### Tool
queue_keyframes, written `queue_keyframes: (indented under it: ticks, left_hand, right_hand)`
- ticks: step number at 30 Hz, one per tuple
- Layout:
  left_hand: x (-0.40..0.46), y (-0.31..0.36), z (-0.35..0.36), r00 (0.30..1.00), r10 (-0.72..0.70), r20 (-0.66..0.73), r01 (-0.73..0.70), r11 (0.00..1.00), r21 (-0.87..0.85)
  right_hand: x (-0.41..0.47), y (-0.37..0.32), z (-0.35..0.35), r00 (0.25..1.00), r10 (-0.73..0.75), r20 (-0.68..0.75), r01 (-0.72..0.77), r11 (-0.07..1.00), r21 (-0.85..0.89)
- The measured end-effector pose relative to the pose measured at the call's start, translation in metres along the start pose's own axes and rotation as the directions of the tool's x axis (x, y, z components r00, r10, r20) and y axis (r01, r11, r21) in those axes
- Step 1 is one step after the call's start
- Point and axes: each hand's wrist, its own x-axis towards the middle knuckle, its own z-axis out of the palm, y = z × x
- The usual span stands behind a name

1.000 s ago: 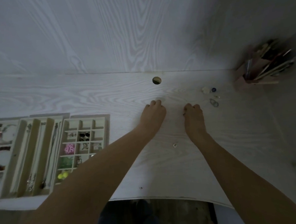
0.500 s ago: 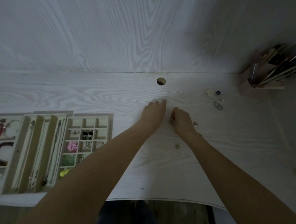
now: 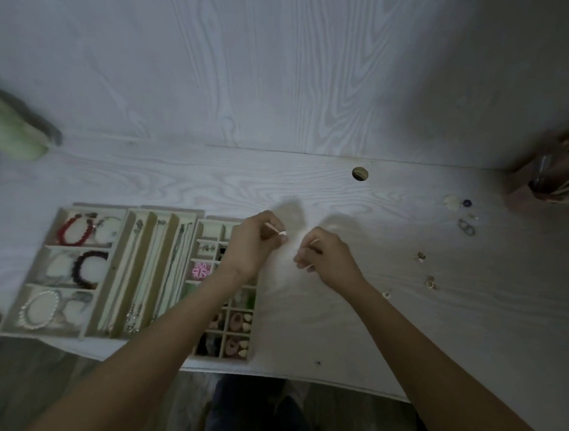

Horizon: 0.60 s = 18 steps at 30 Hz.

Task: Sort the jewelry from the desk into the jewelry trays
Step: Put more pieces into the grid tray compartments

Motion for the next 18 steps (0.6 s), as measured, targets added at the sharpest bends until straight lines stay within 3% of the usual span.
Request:
queue_keyframes:
  ticks: [3,7,11,18]
  left_hand:
    - [-0.016,-0.024,-0.042,0.997,-0.019,-0.07,0.018,1.0,-0.023]
    - [-0.026,-0.067,-0.081,0.991,-0.09,-0.103,0.098,0.991,0.085]
    - [-0.03,-0.093,-0.103,0.981,-0.134,-0.142,0.139,0.99,0.026]
    - [-0.018,-0.11,-0.102,0.991,-0.102,-0.081,0.116,0.975,0.191]
  right_hand:
    - [0.0,-0.02,0.024,0.994,-0.038,0.1,0.034,0.999,0.041]
    - [0.006,-0.041,0.054,0.986,-0.066,0.154,0.061,0.998,0.032]
    - [0.01,-0.052,0.079,0.985,-0.06,0.159,0.053,0.997,0.048]
    - [0.018,-0.056,0.101,0.993,-0.019,0.113,0.022,1.0,-0.018]
